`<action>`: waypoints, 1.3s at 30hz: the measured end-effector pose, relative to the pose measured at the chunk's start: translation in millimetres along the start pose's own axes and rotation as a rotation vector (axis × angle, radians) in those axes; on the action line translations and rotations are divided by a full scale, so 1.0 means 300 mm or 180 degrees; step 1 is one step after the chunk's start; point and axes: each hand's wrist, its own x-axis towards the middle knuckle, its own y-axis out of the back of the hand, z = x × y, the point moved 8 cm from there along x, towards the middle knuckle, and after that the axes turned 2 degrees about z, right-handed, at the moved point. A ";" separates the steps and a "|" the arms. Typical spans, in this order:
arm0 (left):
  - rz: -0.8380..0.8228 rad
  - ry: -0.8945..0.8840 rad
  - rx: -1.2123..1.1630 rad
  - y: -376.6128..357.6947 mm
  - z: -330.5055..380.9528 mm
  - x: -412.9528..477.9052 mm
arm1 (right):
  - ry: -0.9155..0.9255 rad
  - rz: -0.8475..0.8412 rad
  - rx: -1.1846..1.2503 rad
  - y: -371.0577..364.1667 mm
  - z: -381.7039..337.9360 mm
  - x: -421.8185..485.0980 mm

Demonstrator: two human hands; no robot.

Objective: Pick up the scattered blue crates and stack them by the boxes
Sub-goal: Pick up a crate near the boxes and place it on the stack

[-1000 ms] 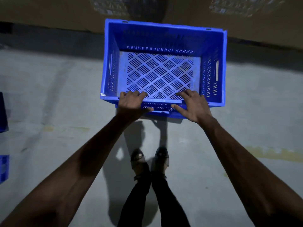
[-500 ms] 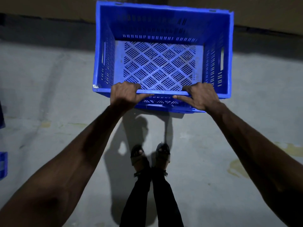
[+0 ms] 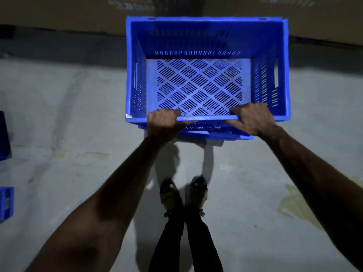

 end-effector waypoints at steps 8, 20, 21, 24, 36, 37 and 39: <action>-0.0692 -0.0335 -0.0338 -0.081 -0.078 -0.014 | -0.0300 -0.0008 0.0169 -0.010 -0.123 -0.048; -0.0828 -0.0224 -0.0431 -0.058 -0.072 -0.001 | -0.0364 0.0056 0.0064 -0.017 -0.107 -0.031; -0.0765 -0.0195 -0.0357 -0.047 -0.067 -0.001 | -0.0343 0.0006 0.0085 -0.019 -0.103 -0.032; -0.0760 0.0057 -0.0193 -0.026 -0.018 -0.034 | -0.0247 -0.0175 0.0011 -0.030 -0.066 -0.036; -0.1381 -0.0049 -0.0620 -0.043 -0.018 -0.105 | -0.0358 -0.0170 0.0001 -0.039 -0.130 -0.110; -0.1431 -0.0077 -0.0640 -0.047 -0.026 -0.109 | -0.0368 -0.0149 0.0037 -0.045 -0.147 -0.120; -0.1399 -0.0191 -0.0615 -0.046 -0.038 -0.082 | -0.0452 -0.0136 0.0118 -0.047 -0.156 -0.124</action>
